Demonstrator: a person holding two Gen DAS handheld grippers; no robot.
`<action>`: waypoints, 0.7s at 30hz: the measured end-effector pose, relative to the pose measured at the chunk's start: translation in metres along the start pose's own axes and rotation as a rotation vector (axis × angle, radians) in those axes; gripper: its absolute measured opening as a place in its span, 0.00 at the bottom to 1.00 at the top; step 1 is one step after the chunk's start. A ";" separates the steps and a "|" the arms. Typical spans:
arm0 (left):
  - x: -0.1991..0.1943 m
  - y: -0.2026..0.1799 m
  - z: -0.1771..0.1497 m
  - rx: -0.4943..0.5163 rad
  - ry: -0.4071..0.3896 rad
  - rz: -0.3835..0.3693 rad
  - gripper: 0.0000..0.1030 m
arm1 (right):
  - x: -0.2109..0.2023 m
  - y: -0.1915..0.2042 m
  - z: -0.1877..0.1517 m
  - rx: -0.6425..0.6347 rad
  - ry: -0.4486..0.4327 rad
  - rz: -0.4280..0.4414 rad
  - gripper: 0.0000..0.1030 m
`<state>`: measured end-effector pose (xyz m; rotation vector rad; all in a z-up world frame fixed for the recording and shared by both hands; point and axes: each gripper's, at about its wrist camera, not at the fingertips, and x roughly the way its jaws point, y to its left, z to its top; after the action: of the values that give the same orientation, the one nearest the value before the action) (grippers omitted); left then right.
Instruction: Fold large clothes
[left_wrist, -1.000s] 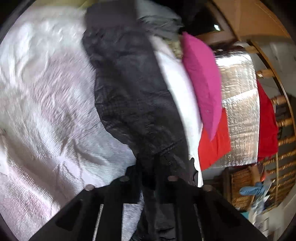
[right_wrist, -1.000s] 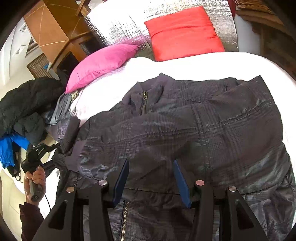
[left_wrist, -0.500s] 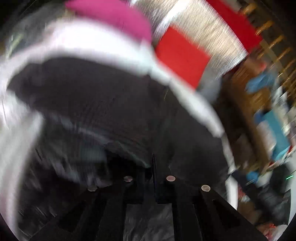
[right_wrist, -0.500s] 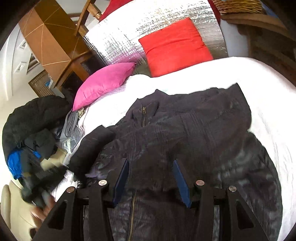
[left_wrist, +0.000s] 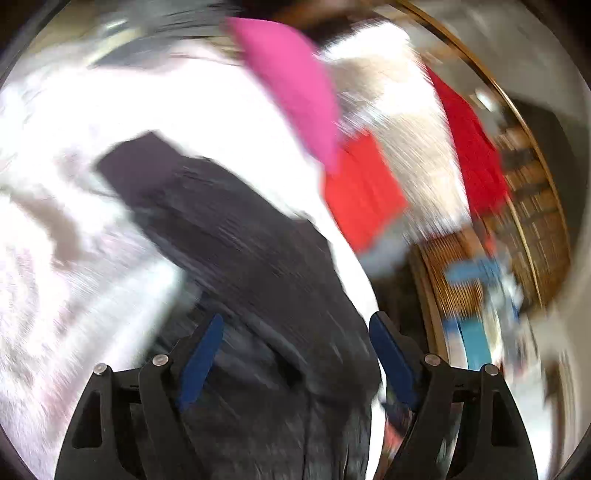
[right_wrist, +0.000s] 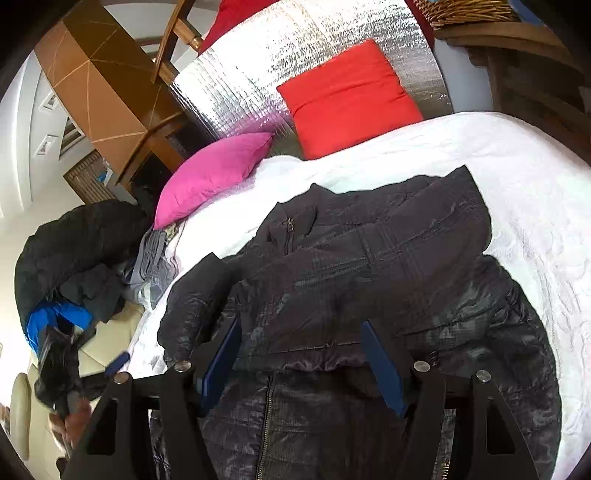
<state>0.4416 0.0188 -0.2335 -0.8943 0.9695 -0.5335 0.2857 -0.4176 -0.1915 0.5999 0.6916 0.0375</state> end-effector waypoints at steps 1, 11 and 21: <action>0.008 0.013 0.009 -0.065 -0.007 0.015 0.79 | 0.005 0.005 0.003 -0.004 0.005 -0.001 0.69; 0.051 0.042 0.023 -0.171 -0.002 0.066 0.54 | 0.019 -0.004 0.015 0.017 -0.006 -0.053 0.69; 0.074 -0.060 0.003 0.201 -0.109 0.131 0.10 | 0.015 -0.049 0.026 0.111 0.001 -0.157 0.38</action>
<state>0.4799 -0.0668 -0.2175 -0.6678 0.8525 -0.4573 0.3059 -0.4678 -0.2103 0.6502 0.7432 -0.1473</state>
